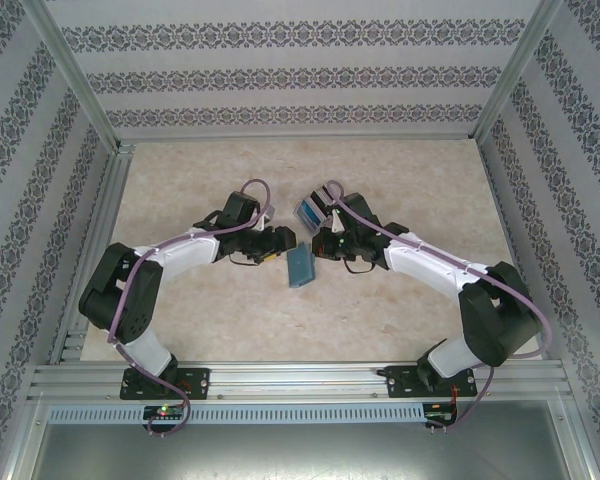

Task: Put the credit cards into the card holder

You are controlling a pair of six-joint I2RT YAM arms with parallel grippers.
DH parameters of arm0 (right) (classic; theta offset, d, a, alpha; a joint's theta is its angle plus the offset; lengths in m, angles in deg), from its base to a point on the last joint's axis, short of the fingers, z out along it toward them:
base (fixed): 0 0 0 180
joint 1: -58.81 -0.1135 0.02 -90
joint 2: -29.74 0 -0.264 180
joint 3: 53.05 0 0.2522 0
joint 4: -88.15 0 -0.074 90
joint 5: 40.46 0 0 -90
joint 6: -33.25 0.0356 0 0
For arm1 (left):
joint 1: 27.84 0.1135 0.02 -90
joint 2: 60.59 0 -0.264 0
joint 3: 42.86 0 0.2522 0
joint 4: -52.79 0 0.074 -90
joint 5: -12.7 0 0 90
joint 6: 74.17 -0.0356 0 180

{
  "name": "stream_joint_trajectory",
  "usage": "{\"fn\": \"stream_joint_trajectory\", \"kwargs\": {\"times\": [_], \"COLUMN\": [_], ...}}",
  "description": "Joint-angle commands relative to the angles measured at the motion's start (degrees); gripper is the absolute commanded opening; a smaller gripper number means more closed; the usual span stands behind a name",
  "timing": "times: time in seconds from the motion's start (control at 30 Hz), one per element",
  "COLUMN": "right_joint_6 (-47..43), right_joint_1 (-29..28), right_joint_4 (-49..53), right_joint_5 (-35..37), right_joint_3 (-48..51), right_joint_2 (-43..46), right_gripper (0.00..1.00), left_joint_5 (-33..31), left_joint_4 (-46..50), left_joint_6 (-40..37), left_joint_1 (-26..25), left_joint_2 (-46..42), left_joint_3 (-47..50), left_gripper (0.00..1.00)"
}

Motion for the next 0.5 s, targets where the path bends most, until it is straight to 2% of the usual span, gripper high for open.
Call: {"fn": "stream_joint_trajectory", "kwargs": {"times": [0.0, 0.27, 0.47], "right_joint_6": [1.21, 1.35, 1.54], "right_joint_1": [-0.73, -1.22, -1.36], "right_joint_4": [-0.64, -0.22, -0.21], "right_joint_5": [-1.18, -1.19, -0.92], "right_joint_3": [-2.03, -3.00, -2.65], "right_joint_2": [2.34, 2.95, 3.06], "right_gripper": [0.02, 0.03, 0.03], "left_joint_5": [0.91, -0.22, -0.59], "left_joint_4": [2.29, 3.92, 2.71], "left_joint_6": [-1.37, -2.29, -1.78], "left_joint_1": [-1.25, -1.67, -1.71], "left_joint_2": [1.28, 2.80, 3.37], "left_joint_3": [-2.28, -3.03, -1.47], "left_gripper": [0.68, 0.68, 0.64]}}
